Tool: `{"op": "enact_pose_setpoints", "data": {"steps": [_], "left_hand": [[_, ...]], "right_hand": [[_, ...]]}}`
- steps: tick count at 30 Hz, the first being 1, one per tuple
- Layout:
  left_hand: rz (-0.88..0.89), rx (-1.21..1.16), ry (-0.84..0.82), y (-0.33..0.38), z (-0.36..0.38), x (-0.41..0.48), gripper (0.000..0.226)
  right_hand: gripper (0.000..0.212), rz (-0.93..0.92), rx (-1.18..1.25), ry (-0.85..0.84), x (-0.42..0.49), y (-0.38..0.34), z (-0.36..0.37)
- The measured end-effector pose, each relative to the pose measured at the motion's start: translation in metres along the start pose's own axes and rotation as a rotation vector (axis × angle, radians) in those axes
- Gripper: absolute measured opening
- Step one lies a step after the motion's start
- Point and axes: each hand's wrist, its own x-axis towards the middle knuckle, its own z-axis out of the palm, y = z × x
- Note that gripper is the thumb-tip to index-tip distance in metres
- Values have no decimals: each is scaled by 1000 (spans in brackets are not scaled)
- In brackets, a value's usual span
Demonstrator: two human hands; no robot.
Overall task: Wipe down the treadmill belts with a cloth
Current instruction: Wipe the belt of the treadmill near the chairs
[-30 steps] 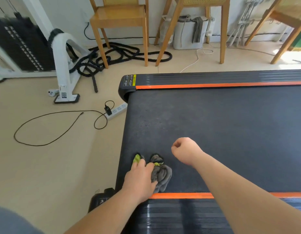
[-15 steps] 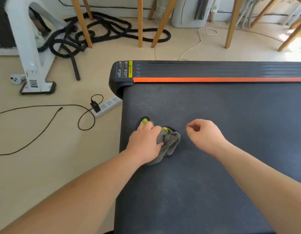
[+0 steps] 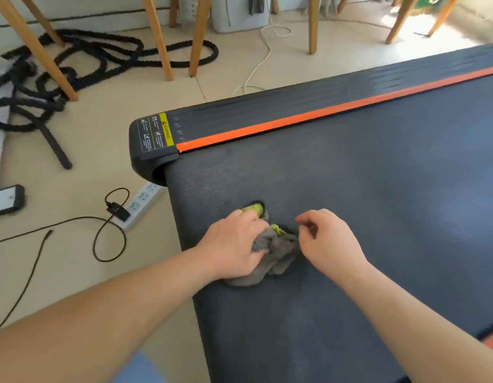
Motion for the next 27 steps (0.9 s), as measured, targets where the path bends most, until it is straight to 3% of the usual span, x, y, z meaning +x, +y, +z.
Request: {"op": "enact_pose_setpoints", "data": {"steps": [4, 11, 14, 17, 19, 23, 24, 27], "left_hand": [[-280, -25, 154, -26, -16, 53, 29], [-346, 23, 167, -13, -11, 54, 33], [-171, 15, 53, 17, 2, 29, 34], [24, 26, -6, 23, 8, 6, 37], [-1, 43, 28, 10, 0, 23, 35], [-371, -3, 181, 2, -12, 62, 35], [-389, -17, 173, 11, -7, 59, 34], [-122, 4, 24, 44, 16, 12, 32]], "right_hand": [[30, 95, -123, -89, -5, -4, 0], [53, 140, -384, -365, -5, -20, -15], [67, 124, -422, -429, -7, -14, -16], [79, 150, -286, -466, -17, -2, -17], [79, 131, -161, -479, -27, 6, -21], [70, 129, -124, -285, -53, 16, -27], [71, 131, -156, -270, -58, 15, -29], [81, 158, -186, -350, -63, 7, -29]]}}
